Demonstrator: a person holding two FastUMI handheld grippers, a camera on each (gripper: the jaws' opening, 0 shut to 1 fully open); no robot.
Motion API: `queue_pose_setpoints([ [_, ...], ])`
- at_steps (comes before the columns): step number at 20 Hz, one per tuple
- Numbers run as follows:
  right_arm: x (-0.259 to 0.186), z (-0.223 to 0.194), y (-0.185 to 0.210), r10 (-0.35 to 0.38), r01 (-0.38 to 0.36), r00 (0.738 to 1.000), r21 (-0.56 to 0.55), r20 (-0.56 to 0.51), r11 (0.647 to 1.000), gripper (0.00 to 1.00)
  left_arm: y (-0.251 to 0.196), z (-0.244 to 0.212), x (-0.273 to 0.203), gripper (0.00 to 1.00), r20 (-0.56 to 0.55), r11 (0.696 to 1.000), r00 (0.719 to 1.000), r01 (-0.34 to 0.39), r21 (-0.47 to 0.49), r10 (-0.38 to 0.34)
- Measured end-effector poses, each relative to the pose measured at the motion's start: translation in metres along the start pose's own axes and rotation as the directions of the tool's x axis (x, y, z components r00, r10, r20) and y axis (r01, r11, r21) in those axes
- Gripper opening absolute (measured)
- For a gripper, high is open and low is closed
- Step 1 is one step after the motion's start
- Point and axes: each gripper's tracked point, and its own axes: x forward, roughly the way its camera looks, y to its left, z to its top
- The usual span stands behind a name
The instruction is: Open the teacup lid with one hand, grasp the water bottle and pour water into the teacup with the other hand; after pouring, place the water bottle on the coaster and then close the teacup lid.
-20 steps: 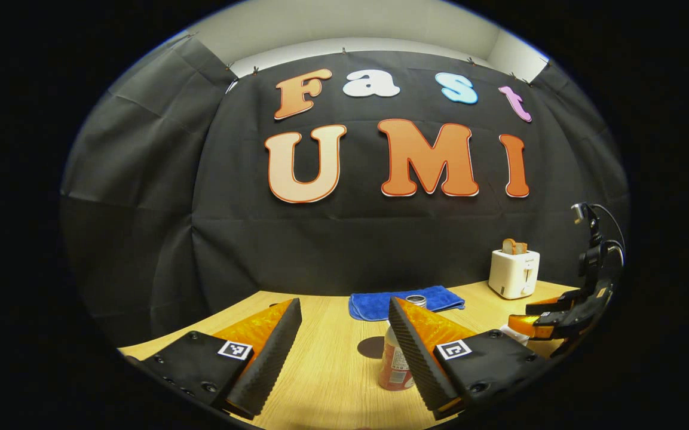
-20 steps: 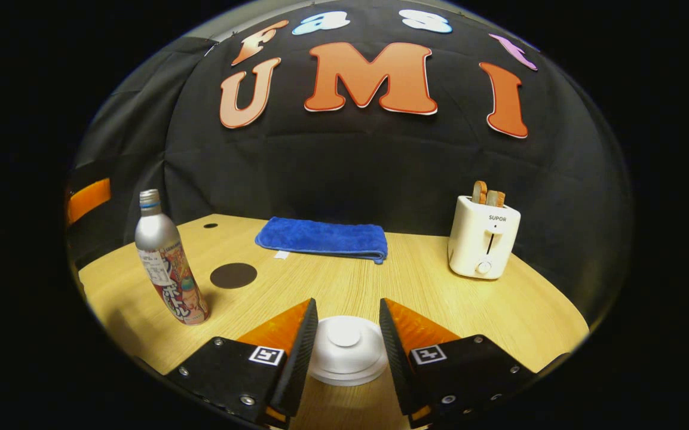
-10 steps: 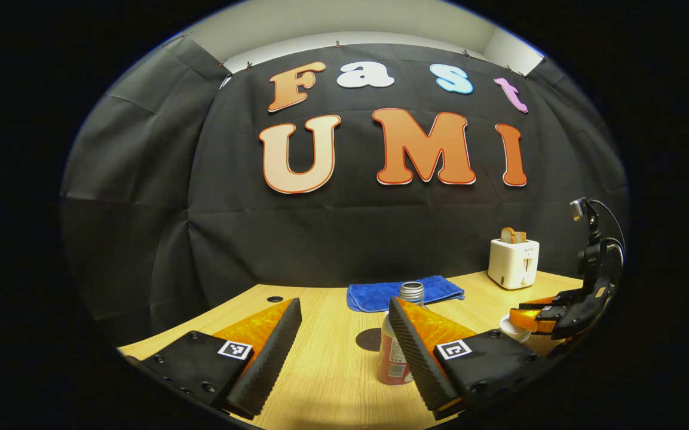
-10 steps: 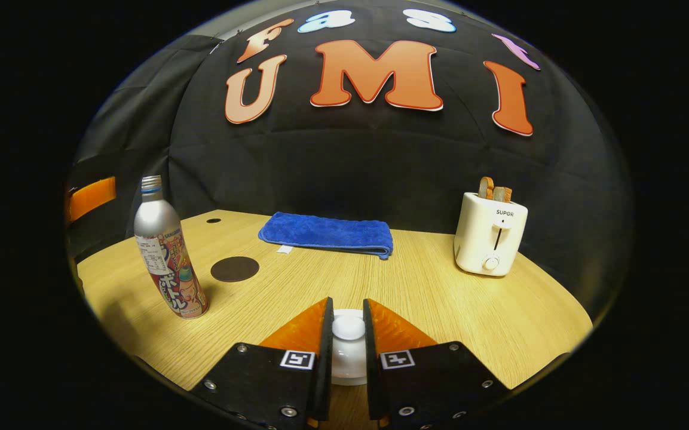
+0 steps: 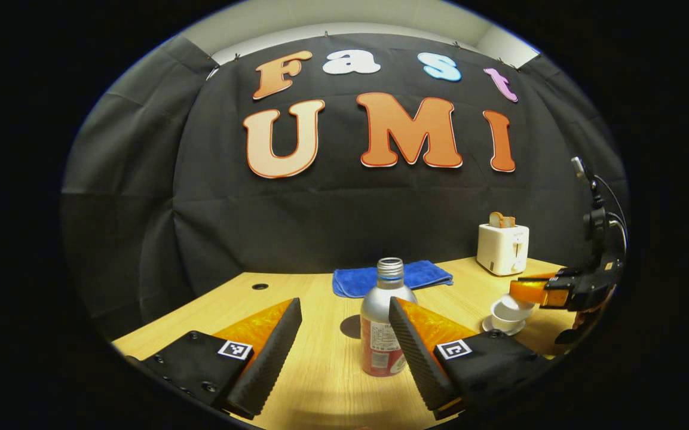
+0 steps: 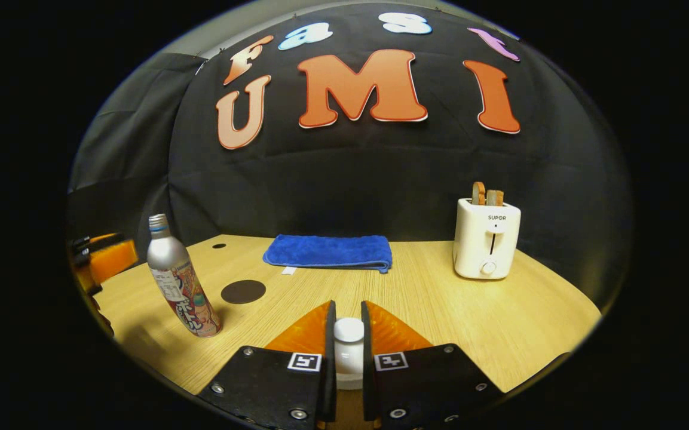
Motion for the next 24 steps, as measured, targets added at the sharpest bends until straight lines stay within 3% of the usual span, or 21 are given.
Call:
queue_pose_setpoints([
  [5,-0.014,0.024,-0.007,-0.007,0.007,0.998,0.004,0.06,1.0,0.18,-0.017,-0.036,0.011,0.96,-0.085,0.995,0.995,0.043,-0.086,-0.051],
  [10,-0.031,0.034,-0.014,-0.019,0.019,0.996,0.001,0.084,1.0,0.18,-0.028,-0.067,0.029,0.96,-0.17,0.992,0.984,0.042,-0.123,-0.063],
  [15,-0.033,0.042,-0.024,-0.034,0.033,0.995,0.007,0.093,0.999,0.18,-0.036,-0.086,0.051,0.96,-0.229,0.993,0.971,0.051,-0.104,-0.074],
  [22,-0.039,0.044,-0.039,-0.059,0.057,0.993,0.024,0.102,0.998,0.18,-0.039,-0.086,0.07,0.96,-0.23,0.997,0.97,0.069,-0.037,-0.076],
  [23,-0.04,0.044,-0.04,-0.059,0.057,0.993,0.026,0.102,0.998,0.18,-0.038,-0.087,0.072,0.87,-0.228,0.997,0.971,0.065,-0.037,-0.072],
  [24,-0.04,0.043,-0.04,-0.06,0.058,0.993,0.028,0.1,0.998,0.18,-0.04,-0.088,0.071,0.87,-0.231,0.997,0.97,0.067,-0.029,-0.072],
])
